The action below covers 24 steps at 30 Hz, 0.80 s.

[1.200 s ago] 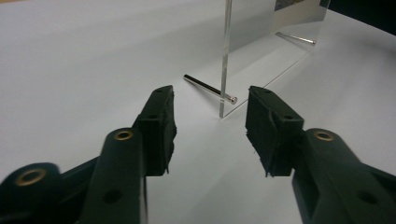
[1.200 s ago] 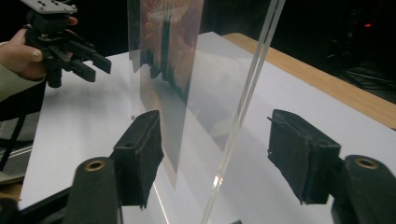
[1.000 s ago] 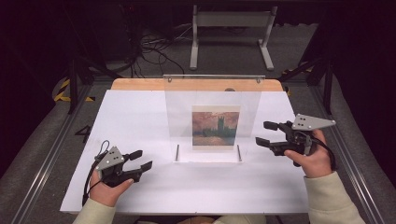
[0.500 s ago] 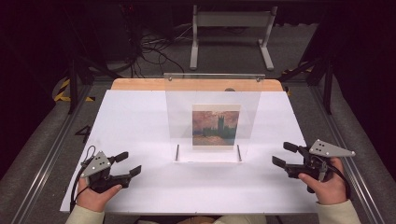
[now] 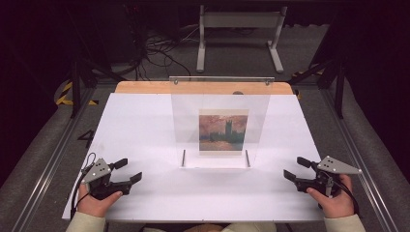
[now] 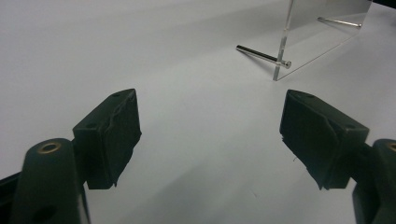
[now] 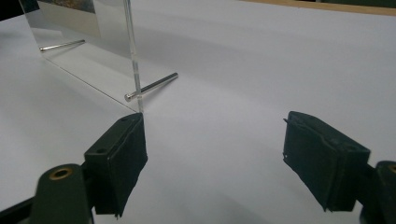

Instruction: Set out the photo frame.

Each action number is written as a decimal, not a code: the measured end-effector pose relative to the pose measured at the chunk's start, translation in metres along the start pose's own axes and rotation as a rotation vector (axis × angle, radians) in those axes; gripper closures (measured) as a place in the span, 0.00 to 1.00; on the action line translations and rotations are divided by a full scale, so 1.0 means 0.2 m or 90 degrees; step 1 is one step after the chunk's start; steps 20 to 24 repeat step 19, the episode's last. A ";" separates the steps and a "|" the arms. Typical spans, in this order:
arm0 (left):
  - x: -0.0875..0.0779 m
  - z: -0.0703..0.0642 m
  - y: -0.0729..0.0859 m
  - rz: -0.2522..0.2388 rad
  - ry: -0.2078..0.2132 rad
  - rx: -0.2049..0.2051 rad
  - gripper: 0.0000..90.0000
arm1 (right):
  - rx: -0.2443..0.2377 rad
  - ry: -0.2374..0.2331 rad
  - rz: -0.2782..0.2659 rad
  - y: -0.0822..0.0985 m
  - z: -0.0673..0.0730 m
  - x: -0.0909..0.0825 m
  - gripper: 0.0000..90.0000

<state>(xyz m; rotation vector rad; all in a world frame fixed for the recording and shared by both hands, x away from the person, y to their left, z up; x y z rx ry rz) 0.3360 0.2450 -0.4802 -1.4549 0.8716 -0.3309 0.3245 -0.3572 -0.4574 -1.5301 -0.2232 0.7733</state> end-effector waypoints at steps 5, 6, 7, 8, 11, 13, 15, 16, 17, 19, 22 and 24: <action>0.01 -0.02 -0.01 -0.010 0.013 0.003 0.23 | 0.002 0.010 0.016 0.04 -0.01 0.03 0.24; 0.01 -0.02 -0.01 -0.011 0.012 0.001 0.23 | 0.001 0.010 0.016 0.04 -0.01 0.03 0.24; 0.01 -0.02 -0.01 -0.011 0.012 0.001 0.23 | 0.001 0.010 0.016 0.04 -0.01 0.03 0.24; 0.02 -0.03 -0.01 -0.015 0.015 -0.004 0.23 | 0.001 0.010 0.017 0.04 -0.01 0.03 0.24; 0.02 -0.03 -0.02 -0.033 0.034 -0.042 0.22 | 0.002 0.012 0.019 0.04 -0.01 0.03 0.24; 0.02 -0.03 -0.04 -0.050 0.041 -0.055 0.22 | 0.001 0.014 0.021 0.04 -0.01 0.03 0.23; 0.02 -0.04 -0.04 -0.052 0.039 -0.053 0.22 | -0.001 0.014 0.020 0.04 -0.01 0.03 0.23; 0.02 -0.04 -0.04 -0.050 0.038 -0.050 0.22 | 0.000 0.016 0.018 0.04 -0.01 0.03 0.23; 0.02 -0.04 -0.05 -0.049 0.036 -0.042 0.22 | 0.000 0.015 0.015 0.04 -0.01 0.03 0.23; 0.02 -0.04 -0.05 -0.047 0.034 -0.038 0.22 | 0.000 0.016 0.013 0.04 -0.01 0.02 0.23; 0.02 -0.04 -0.05 -0.047 0.034 -0.038 0.22 | 0.000 0.016 0.013 0.04 -0.01 0.02 0.23; 0.02 -0.04 -0.05 -0.047 0.034 -0.038 0.22 | 0.000 0.016 0.013 0.04 -0.01 0.02 0.23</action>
Point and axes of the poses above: each handheld gripper's, and its own axes: x roughly forward along the jaws, y roughly out of its underside, z roughly to its left, the point moved 3 cm from there along x, roughly forward along the jaws, and after that the axes turned 7 degrees about -z, right-handed, at the moved point
